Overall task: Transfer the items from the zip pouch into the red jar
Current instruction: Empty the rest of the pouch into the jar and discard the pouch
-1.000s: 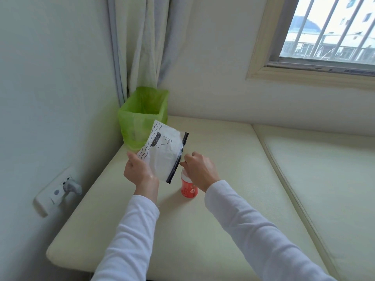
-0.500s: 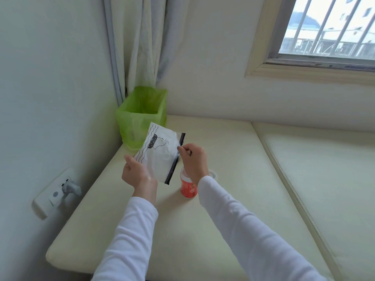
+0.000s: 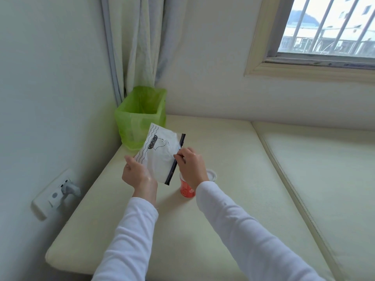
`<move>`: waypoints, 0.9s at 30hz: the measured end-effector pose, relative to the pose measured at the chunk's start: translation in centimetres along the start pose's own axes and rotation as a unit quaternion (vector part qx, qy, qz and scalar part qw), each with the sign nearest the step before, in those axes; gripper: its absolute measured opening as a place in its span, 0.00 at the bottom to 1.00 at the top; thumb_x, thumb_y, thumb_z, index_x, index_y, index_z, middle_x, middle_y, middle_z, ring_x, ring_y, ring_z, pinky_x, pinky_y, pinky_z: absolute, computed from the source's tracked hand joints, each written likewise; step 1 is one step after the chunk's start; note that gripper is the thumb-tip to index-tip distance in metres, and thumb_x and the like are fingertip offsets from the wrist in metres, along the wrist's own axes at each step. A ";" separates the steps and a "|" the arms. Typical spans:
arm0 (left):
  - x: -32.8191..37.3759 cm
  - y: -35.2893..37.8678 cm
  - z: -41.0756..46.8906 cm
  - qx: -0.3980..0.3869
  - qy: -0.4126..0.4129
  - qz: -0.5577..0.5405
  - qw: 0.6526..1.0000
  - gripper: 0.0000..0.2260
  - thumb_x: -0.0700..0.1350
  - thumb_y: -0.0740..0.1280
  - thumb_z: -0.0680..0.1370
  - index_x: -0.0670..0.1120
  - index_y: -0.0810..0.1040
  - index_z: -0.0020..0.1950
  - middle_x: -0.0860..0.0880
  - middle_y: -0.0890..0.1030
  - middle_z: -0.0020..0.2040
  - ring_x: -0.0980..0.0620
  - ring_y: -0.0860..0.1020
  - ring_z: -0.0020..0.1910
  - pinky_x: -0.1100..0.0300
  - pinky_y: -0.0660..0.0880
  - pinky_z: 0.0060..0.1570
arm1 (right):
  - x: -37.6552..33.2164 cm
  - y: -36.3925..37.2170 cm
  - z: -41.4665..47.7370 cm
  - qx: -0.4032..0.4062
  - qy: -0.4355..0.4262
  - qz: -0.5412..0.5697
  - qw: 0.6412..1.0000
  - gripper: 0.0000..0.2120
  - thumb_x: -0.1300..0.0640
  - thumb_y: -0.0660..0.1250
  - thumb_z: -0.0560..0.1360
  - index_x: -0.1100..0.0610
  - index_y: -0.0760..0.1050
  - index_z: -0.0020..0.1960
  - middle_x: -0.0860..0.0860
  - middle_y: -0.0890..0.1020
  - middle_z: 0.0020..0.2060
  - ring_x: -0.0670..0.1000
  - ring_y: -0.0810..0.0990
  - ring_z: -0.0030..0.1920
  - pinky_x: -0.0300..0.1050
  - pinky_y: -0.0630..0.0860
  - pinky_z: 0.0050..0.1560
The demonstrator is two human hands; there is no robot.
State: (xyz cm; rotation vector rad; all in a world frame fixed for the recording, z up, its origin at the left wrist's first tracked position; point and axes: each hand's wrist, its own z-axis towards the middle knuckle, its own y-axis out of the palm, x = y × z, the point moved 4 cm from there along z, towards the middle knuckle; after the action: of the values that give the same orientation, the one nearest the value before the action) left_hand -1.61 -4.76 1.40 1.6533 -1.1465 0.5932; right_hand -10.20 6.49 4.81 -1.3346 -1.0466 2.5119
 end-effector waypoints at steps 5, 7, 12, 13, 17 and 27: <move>-0.1 0.0 -0.1 -0.003 -0.002 0.001 1.000 0.16 0.51 0.58 0.77 0.44 0.74 0.33 0.52 0.77 0.33 0.47 0.76 0.42 0.49 0.77 0.56 | 0.1 0.2 -0.2 0.004 -0.019 -0.022 1.000 0.11 0.60 0.62 0.77 0.68 0.78 0.48 0.65 0.78 0.46 0.63 0.77 0.44 0.47 0.66 0.41; -0.1 0.0 -0.1 -0.005 -0.001 0.000 1.000 0.16 0.51 0.58 0.78 0.44 0.75 0.36 0.52 0.77 0.34 0.48 0.77 0.43 0.50 0.77 0.57 | 0.1 0.3 -0.3 0.004 -0.027 -0.030 0.999 0.11 0.60 0.62 0.77 0.68 0.78 0.47 0.65 0.78 0.45 0.62 0.77 0.43 0.45 0.65 0.40; 0.1 0.0 -0.3 0.000 -0.002 -0.001 1.000 0.17 0.51 0.58 0.78 0.46 0.70 0.30 0.51 0.73 0.32 0.48 0.73 0.40 0.53 0.76 0.51 | 0.0 0.4 -0.6 0.007 -0.037 -0.052 0.998 0.12 0.60 0.62 0.77 0.69 0.78 0.45 0.64 0.77 0.44 0.61 0.76 0.40 0.42 0.61 0.38; 0.1 0.0 -0.4 -0.001 -0.003 -0.003 1.000 0.17 0.51 0.58 0.78 0.46 0.70 0.31 0.51 0.74 0.32 0.48 0.74 0.40 0.54 0.75 0.50 | 0.0 0.5 -0.7 0.010 -0.040 -0.052 0.998 0.12 0.60 0.62 0.77 0.69 0.78 0.45 0.64 0.77 0.43 0.61 0.76 0.40 0.42 0.62 0.38; 0.3 0.0 -0.7 -0.003 0.001 -0.001 1.000 0.17 0.51 0.58 0.78 0.46 0.71 0.32 0.52 0.75 0.33 0.48 0.74 0.42 0.55 0.75 0.50 | -0.1 0.6 -0.8 0.014 -0.047 -0.059 0.997 0.12 0.60 0.62 0.77 0.69 0.77 0.44 0.64 0.77 0.43 0.62 0.76 0.39 0.45 0.65 0.37; 0.2 -0.1 -0.6 0.002 0.003 0.008 1.000 0.17 0.51 0.58 0.78 0.46 0.72 0.32 0.53 0.76 0.34 0.49 0.75 0.41 0.55 0.75 0.49 | -0.3 0.7 -1.1 0.022 -0.055 -0.081 0.995 0.12 0.60 0.61 0.77 0.69 0.77 0.44 0.64 0.78 0.44 0.62 0.77 0.38 0.46 0.65 0.35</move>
State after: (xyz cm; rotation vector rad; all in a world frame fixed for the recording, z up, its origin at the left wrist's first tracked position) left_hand -1.37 -4.26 1.74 1.6467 -1.1547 0.6113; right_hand -9.00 6.45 4.15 -1.0655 -1.0662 2.4965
